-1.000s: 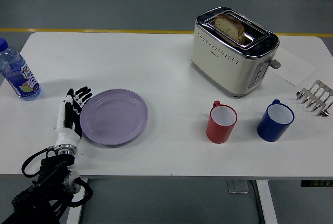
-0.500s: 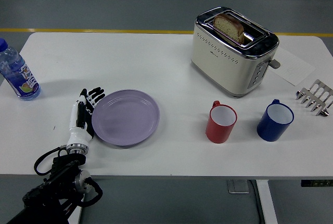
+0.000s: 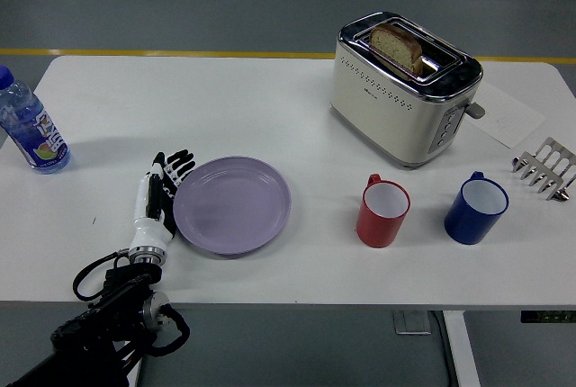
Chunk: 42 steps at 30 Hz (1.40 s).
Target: Push plate across desktop
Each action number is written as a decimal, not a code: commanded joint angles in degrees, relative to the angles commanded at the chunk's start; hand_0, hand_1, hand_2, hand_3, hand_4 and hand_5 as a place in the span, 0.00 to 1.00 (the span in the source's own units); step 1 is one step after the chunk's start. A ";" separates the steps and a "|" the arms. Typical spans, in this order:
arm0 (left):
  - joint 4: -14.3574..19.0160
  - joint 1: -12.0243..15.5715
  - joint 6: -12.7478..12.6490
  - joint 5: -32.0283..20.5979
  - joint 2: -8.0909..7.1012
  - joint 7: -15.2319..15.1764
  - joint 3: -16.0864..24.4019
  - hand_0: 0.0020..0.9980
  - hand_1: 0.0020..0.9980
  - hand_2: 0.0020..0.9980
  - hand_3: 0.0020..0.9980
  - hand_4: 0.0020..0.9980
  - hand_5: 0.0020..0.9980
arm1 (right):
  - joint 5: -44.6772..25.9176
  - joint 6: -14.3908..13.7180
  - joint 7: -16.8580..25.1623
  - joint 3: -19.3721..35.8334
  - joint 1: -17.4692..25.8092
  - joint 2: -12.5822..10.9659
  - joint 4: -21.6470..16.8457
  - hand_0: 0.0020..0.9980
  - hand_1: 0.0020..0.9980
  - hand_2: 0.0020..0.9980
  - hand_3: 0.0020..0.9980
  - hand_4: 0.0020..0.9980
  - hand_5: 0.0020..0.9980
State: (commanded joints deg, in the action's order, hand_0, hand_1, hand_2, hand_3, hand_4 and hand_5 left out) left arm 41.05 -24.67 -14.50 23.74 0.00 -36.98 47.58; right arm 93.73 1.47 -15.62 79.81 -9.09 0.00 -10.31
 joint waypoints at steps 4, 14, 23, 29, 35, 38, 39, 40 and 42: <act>-0.16 -0.83 -0.64 -0.67 0.00 0.00 -2.33 0.73 0.73 0.70 0.61 0.47 1.00 | 0.05 0.01 -0.01 0.04 0.07 0.00 0.00 0.65 0.63 0.66 0.59 0.40 0.20; 0.20 -1.90 -1.43 -3.62 0.00 0.00 -9.03 0.73 0.73 0.70 0.60 0.46 1.00 | -0.12 0.05 0.04 -0.19 0.33 0.00 0.00 0.65 0.63 0.66 0.59 0.40 0.20; 1.05 -3.01 -1.90 -4.43 0.00 0.00 -11.82 0.72 0.73 0.70 0.60 0.45 1.00 | -0.40 0.07 0.02 -0.47 0.65 0.00 0.00 0.65 0.63 0.66 0.59 0.40 0.20; 1.51 -3.89 -2.09 -4.30 0.00 0.00 -12.61 0.72 0.73 0.70 0.60 0.45 1.00 | -0.18 0.14 -0.08 -0.47 0.71 0.00 0.00 0.65 0.63 0.66 0.59 0.40 0.20; 1.71 -4.45 -2.28 -4.25 0.00 0.00 -12.51 0.72 0.73 0.70 0.60 0.45 1.00 | -0.01 0.13 -0.16 -0.33 0.84 0.00 0.00 0.65 0.63 0.66 0.59 0.40 0.20; 1.91 -4.56 -2.33 -4.24 0.00 0.00 -12.49 0.72 0.73 0.70 0.60 0.45 1.00 | 0.09 0.14 -0.17 -0.28 0.88 0.00 0.00 0.65 0.63 0.66 0.59 0.40 0.20; 2.03 -4.58 -2.40 -4.13 0.00 0.00 -12.53 0.72 0.73 0.70 0.60 0.45 1.00 | 0.21 0.16 -0.16 -0.23 0.87 0.00 0.00 0.65 0.63 0.66 0.59 0.40 0.20; 2.08 -4.60 -2.43 -4.10 0.00 0.00 -12.55 0.72 0.73 0.70 0.60 0.45 1.00 | 0.24 0.17 -0.16 -0.21 0.86 0.00 0.00 0.65 0.63 0.66 0.59 0.40 0.20; 2.21 -4.68 -2.52 -4.02 0.00 0.00 -12.52 0.72 0.73 0.70 0.60 0.45 1.00 | 0.19 0.18 -0.16 -0.21 0.82 0.00 0.00 0.65 0.63 0.66 0.59 0.40 0.20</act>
State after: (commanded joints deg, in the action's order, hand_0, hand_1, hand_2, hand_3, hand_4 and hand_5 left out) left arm 43.26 -29.36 -17.02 19.71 0.00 -36.98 35.05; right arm 93.92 1.64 -15.78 79.59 -8.27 0.00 -10.31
